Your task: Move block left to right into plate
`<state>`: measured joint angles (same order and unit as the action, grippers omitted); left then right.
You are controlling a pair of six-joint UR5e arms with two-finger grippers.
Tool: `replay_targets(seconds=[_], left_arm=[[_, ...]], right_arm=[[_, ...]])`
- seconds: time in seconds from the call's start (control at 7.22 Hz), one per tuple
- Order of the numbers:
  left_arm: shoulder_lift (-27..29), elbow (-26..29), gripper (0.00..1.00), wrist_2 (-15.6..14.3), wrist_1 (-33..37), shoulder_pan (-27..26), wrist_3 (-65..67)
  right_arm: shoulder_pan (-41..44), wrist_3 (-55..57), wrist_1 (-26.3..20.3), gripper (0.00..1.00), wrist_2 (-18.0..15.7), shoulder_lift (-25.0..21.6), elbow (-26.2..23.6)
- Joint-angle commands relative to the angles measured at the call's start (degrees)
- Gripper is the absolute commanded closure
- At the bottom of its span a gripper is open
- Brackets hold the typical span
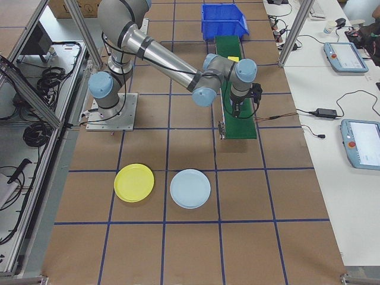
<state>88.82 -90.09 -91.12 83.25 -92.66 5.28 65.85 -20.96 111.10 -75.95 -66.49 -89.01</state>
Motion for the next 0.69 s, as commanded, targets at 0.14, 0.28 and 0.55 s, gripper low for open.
replay_targets(seconds=[0.14, 0.28, 0.55], left_arm=[[-0.05, 0.27, 0.0, 0.06, 0.07, -0.07, -0.01], [-0.05, 0.27, 0.0, 0.15, 0.07, -0.07, 0.08], [-0.05, 0.62, 0.0, 0.06, 0.07, 0.37, -0.01]], right_arm=[[0.07, -2.58, 2.2, 0.0, 1.41, 2.07, 2.59], [0.07, -3.12, 1.58, 0.0, 1.41, 2.24, 2.61], [0.16, -3.56, 0.62, 0.0, 1.41, 2.42, 2.52]])
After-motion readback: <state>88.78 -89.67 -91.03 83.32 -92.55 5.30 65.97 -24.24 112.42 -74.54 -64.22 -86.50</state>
